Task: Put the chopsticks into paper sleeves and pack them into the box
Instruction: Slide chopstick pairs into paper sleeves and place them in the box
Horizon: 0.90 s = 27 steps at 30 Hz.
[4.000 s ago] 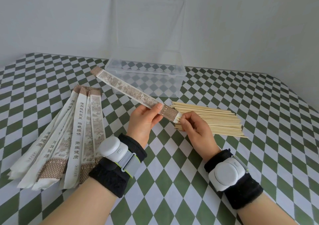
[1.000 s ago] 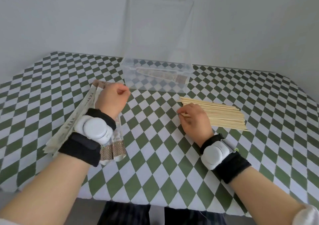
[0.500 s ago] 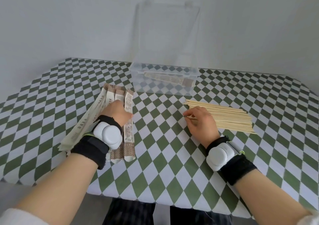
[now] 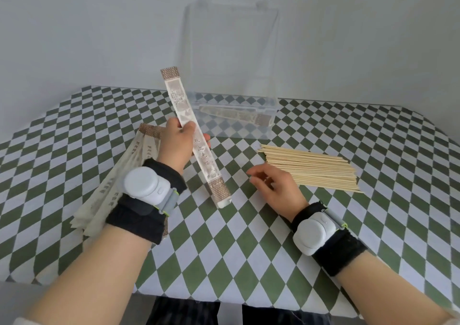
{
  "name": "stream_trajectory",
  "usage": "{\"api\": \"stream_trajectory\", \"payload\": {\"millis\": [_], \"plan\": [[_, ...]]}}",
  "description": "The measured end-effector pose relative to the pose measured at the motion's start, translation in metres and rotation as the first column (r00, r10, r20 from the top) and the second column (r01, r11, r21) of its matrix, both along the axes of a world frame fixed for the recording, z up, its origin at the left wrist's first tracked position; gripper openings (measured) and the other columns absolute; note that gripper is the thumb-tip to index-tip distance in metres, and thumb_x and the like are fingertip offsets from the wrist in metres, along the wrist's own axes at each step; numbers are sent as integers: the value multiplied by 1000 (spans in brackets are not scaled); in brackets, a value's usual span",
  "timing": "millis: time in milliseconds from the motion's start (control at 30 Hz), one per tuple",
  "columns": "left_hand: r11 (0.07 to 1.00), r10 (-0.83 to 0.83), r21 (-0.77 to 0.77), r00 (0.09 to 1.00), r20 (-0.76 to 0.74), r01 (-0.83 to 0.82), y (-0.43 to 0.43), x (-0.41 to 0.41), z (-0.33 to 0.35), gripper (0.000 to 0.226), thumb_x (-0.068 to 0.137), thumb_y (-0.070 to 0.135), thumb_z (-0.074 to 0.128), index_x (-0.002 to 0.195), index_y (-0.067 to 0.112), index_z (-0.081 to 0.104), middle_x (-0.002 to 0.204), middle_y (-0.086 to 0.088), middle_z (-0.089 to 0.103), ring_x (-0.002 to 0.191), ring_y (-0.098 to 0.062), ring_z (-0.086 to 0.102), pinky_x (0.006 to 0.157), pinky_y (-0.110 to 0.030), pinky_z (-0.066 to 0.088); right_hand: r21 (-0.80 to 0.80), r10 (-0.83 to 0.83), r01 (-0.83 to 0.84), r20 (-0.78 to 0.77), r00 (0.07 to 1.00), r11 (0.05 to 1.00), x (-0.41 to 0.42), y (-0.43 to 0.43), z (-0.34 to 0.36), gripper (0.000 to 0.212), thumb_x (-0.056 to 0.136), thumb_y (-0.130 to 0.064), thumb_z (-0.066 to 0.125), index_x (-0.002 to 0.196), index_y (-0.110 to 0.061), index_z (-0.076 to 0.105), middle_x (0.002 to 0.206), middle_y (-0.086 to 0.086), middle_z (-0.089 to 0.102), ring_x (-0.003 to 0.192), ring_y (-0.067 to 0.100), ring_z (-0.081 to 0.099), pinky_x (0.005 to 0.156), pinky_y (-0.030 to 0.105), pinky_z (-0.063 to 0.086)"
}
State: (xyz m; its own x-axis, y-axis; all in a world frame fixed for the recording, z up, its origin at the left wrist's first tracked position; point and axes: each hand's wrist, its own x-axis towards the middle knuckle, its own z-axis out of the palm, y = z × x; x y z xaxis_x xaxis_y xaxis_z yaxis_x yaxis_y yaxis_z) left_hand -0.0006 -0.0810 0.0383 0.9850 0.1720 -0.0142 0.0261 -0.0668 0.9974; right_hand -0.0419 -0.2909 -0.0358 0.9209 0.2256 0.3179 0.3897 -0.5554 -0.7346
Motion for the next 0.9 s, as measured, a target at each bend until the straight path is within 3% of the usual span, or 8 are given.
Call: {"api": "stream_trajectory", "payload": {"millis": [133, 233, 333, 500, 600, 733, 900], "plan": [[969, 84, -231, 996, -16, -85, -27, 5, -20, 19, 101, 17, 34, 118, 12, 40, 77, -5, 60, 66, -13, 67, 69, -26, 55, 36, 29, -26, -89, 996, 999, 0, 0, 2, 13, 92, -22, 54, 100, -31, 58, 91, -13, 61, 86, 10, 58, 76, 18, 45], [866, 118, -485, 992, -42, -124, -41, 9, -33, 16, 101, 15, 35, 115, 11, 40, 77, -5, 53, 69, -14, 67, 75, -25, 54, 37, 55, -50, -133, 990, 998, 1, -1, 2, 15, 89, -24, 59, 102, -29, 57, 86, -7, 62, 76, 9, 55, 70, 15, 44], [776, 108, -621, 993, -40, -109, -50, 8, -44, 20, 102, 16, 36, 120, 11, 39, 79, -5, 49, 75, -15, 66, 71, -22, 54, 46, 80, -74, -158, 984, 996, 1, -2, 1, 24, 83, -22, 66, 106, -26, 58, 80, -13, 61, 70, 4, 53, 68, 12, 43], [643, 65, -762, 997, -39, -72, -55, 10, -52, 30, 101, 16, 36, 130, 8, 38, 81, -3, 45, 83, -15, 62, 73, -22, 51, 47, 75, -68, -191, 979, 997, 3, -3, 0, 27, 81, -15, 68, 105, -23, 60, 77, -11, 59, 65, -3, 51, 63, 10, 41], [553, -5, -833, 1000, -22, -15, -54, 8, -56, 20, 101, 15, 36, 121, 11, 40, 87, -5, 48, 87, -16, 59, 77, -26, 48, 91, 40, -22, -195, 980, 996, 4, -4, 3, 22, 84, -16, 65, 102, -28, 59, 77, -8, 63, 63, 0, 52, 61, 11, 42], [558, -211, -827, 975, -64, 67, -65, -6, -63, 18, 101, 21, 34, 105, 12, 48, 89, -5, 52, 89, -18, 60, 78, -31, 47, 104, -9, 26, -166, 986, 994, 6, -4, 2, 20, 84, -17, 65, 101, -28, 62, 78, -3, 67, 68, 10, 58, 64, 19, 47], [508, -211, -858, 976, -48, 68, -64, -4, -63, 21, 100, 24, 36, 88, 12, 49, 79, -3, 49, 82, -18, 58, 79, -32, 46, 133, 45, -19, -196, 980, 991, 5, -5, 3, 23, 84, -16, 65, 101, -31, 60, 84, -4, 67, 65, 6, 54, 59, 13, 43]]}}
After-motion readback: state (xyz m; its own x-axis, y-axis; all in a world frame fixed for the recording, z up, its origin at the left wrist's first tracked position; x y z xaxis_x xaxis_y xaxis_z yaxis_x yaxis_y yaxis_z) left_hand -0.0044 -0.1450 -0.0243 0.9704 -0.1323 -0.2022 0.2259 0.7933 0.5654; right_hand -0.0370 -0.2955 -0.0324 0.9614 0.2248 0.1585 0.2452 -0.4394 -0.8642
